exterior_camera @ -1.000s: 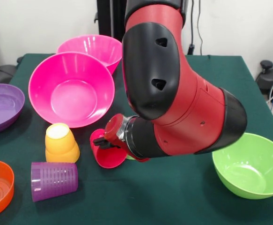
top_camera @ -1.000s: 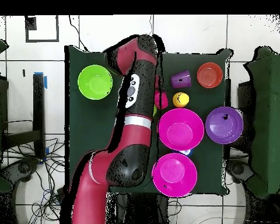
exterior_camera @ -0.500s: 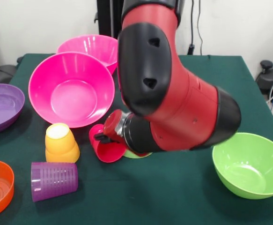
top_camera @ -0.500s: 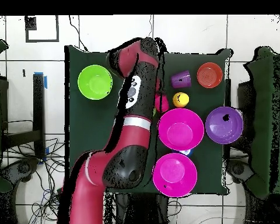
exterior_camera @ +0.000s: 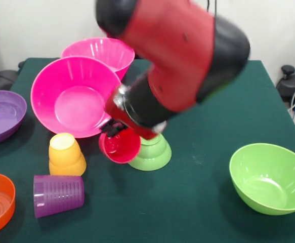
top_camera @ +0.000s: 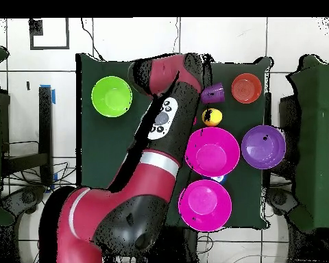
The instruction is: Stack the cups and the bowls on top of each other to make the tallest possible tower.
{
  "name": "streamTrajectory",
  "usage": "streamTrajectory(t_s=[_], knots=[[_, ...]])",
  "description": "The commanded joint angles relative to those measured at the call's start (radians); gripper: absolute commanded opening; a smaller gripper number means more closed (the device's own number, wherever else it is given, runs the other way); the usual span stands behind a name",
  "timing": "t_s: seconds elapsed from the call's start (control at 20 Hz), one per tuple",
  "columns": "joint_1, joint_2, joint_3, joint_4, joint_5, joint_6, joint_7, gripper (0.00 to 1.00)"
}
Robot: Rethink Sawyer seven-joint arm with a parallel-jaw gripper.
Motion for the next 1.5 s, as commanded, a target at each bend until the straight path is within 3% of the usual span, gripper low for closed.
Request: streamTrajectory(t_s=[0.05,0.2,0.3,0.45,0.65,1.0,1.15,1.3,1.5], knots=[[-0.014,-0.224,0.207,0.265,0.022,-0.140,-0.164,0.00],[-0.028,-0.250,0.236,0.299,0.012,-0.216,-0.156,0.00],[-0.040,-0.268,0.264,0.329,0.010,-0.317,-0.127,0.00],[-0.083,-0.355,0.362,0.463,0.007,-0.543,-0.142,0.00],[-0.119,-0.423,0.431,0.586,-0.043,-0.751,-0.115,0.00],[-0.186,-0.483,0.542,0.715,-0.096,-0.907,-0.081,0.00],[-0.230,-0.513,0.605,0.764,-0.129,-1.021,-0.044,0.00],[-0.256,-0.527,0.643,0.786,-0.158,-1.066,-0.021,0.00],[-0.334,-0.550,0.756,0.833,-0.207,-1.120,-0.025,0.00]])
